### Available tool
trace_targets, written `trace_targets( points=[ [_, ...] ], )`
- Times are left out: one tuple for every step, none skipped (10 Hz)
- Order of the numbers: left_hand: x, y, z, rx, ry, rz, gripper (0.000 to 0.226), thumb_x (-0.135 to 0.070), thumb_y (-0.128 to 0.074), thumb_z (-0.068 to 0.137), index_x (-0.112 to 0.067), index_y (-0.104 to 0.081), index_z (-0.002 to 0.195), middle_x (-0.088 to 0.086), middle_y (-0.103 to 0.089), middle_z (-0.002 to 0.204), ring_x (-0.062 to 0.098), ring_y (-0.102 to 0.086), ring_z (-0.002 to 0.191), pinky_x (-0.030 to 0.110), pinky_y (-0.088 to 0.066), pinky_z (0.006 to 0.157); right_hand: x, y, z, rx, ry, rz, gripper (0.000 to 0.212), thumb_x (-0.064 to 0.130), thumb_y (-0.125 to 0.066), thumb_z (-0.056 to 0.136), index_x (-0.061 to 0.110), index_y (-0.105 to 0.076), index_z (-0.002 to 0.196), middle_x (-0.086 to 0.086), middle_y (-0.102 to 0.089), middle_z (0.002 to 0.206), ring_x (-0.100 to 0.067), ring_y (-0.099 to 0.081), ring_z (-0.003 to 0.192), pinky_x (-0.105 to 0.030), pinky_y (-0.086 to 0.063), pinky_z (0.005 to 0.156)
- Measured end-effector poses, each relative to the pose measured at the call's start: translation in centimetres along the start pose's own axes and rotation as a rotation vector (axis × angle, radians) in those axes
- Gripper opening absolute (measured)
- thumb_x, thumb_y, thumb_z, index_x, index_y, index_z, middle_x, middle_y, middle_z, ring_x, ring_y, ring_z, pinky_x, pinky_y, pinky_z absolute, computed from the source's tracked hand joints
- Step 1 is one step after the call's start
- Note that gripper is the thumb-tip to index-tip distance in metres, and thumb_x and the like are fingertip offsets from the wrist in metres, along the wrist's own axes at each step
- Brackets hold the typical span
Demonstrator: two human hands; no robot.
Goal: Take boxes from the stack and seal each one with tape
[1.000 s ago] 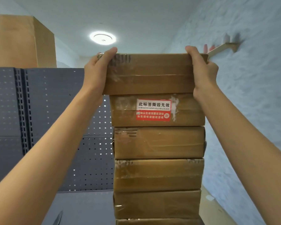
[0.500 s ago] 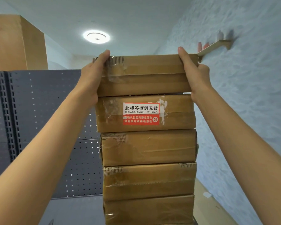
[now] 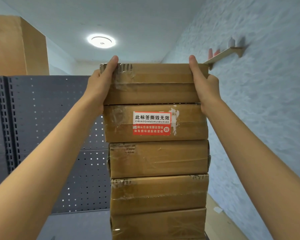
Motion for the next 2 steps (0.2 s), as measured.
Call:
trace_targets(
  points=[
    [0.2, 0.7, 0.3, -0.018, -0.032, 0.043, 0.075, -0.076, -0.048, 0.079, -0.027, -0.046, 0.135, -0.005, -0.051, 0.136, 0.017, -0.050, 0.120, 0.032, -0.039, 0.089, 0.0, 0.5, 0.2, -0.013, 0.015, -0.006, 0.083, 0.071, -0.049, 0.082, 0.022, -0.031, 0.147, 0.009, -0.043, 0.143, -0.014, -0.046, 0.126, -0.036, -0.041, 0.106],
    [0.0, 2.1, 0.0, -0.069, -0.106, 0.053, 0.075, -0.073, -0.046, 0.082, -0.025, -0.042, 0.140, -0.003, -0.045, 0.142, 0.019, -0.044, 0.128, 0.032, -0.038, 0.091, 0.5, 1.6, -0.4, -0.172, 0.105, -0.058, 0.083, 0.067, -0.052, 0.084, 0.013, -0.035, 0.144, 0.012, -0.035, 0.151, -0.011, -0.039, 0.133, -0.032, -0.036, 0.108]
  ],
)
Point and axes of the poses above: each hand's wrist, its own z-axis towards the middle knuckle, its own y-axis out of the back of the hand, x = y × z, the point moved 4 cm from there along z, towards the middle knuckle
